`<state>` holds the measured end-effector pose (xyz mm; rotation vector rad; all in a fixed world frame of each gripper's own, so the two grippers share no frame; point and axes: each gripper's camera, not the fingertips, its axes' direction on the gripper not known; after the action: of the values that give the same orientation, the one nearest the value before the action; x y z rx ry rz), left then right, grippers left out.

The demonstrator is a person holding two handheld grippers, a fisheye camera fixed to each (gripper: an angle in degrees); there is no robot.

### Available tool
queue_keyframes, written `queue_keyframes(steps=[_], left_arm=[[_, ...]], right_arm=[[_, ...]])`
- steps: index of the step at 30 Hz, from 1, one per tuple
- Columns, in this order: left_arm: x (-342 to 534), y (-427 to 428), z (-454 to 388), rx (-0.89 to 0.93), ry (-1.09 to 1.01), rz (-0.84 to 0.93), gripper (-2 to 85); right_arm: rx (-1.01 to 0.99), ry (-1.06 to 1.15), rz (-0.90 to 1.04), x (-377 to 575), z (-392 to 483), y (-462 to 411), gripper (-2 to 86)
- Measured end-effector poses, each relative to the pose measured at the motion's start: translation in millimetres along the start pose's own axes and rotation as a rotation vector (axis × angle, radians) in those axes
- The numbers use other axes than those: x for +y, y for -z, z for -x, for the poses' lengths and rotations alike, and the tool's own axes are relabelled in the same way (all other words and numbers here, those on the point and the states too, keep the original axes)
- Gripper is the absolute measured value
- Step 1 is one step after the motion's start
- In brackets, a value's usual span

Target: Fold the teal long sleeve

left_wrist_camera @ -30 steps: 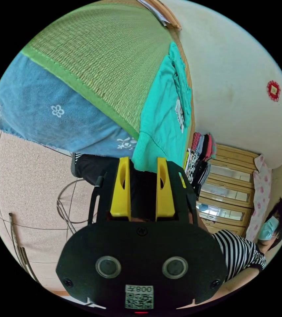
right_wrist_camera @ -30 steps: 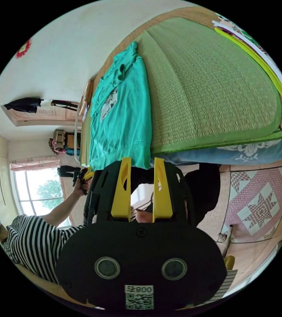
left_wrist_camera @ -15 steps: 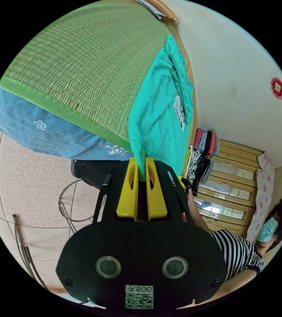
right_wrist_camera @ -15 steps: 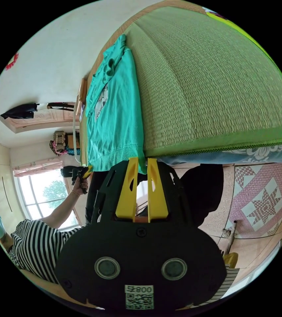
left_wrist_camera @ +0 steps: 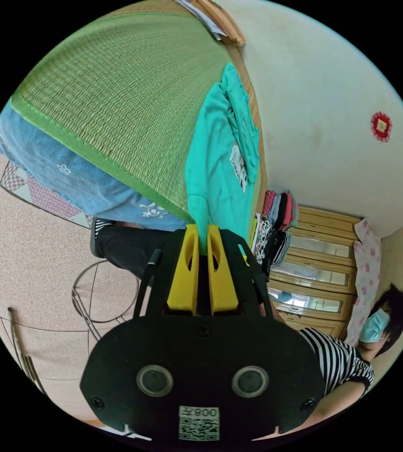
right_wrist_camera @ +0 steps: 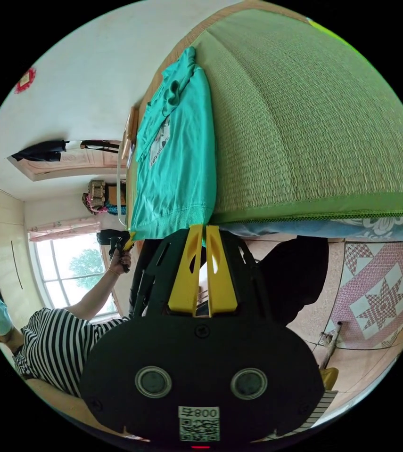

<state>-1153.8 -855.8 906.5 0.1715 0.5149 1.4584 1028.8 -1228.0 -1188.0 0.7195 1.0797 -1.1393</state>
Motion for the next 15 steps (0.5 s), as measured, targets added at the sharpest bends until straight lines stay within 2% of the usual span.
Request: queue_keyframes(steps=[15], left_arm=[[84, 14, -11, 0.100, -0.120, -0.015, 3.0]], right_arm=[[-0.114, 0.164, -0.020, 116, 89, 53, 0.6]])
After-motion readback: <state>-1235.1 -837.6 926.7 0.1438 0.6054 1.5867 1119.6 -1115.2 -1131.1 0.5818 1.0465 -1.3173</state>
